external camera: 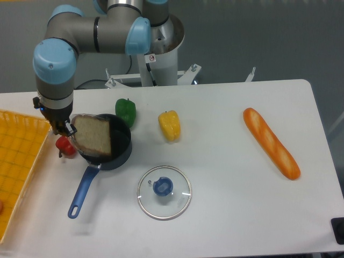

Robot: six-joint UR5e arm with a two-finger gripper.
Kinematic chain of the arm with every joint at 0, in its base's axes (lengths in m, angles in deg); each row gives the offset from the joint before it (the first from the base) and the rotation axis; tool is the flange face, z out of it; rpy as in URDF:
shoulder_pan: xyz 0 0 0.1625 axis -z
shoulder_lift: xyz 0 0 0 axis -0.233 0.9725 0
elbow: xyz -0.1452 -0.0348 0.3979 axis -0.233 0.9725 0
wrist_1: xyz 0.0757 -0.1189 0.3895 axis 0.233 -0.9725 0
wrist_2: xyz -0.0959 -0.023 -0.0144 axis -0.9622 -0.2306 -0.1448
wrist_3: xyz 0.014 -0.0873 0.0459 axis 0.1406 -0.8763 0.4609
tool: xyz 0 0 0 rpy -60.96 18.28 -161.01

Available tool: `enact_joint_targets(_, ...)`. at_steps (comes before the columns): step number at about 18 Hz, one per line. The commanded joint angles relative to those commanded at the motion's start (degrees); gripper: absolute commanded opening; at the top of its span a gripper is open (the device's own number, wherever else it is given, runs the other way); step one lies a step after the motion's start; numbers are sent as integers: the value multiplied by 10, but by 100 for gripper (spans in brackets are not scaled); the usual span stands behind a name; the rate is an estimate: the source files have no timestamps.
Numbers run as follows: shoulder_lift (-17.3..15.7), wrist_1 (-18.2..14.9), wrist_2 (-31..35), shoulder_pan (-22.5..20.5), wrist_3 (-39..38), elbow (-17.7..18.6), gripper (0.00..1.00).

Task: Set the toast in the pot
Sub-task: 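Hold the toast upright at the saucepan rim and tilt it inward, then lower the toast into the saucepan and release it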

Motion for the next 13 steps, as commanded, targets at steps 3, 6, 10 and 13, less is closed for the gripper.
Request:
enact_joint_targets(3,1,1,0,1,2,0,59)
enact_joint_targets(6,1,1,1,0,14,-1,100)
enact_joint_targets(10,0,1,1,0,14,-6,100)
enact_joint_targets(13,-1,1,2,-1,13,-21,100)
